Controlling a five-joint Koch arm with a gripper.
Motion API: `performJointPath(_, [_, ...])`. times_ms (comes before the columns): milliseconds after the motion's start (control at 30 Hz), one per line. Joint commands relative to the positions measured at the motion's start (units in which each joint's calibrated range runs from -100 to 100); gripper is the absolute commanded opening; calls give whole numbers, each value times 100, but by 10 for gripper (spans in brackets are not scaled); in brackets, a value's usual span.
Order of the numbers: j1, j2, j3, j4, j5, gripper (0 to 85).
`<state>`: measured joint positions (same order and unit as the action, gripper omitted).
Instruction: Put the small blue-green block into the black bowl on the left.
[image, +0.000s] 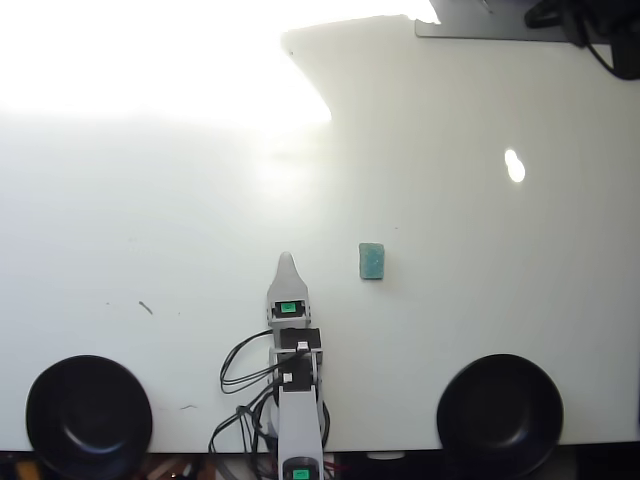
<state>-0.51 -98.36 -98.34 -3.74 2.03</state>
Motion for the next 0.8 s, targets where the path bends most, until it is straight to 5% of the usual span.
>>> performJointPath(0, [103,-100,-166,249,54,490])
performJointPath(767, [103,-111,-166,151,59,490])
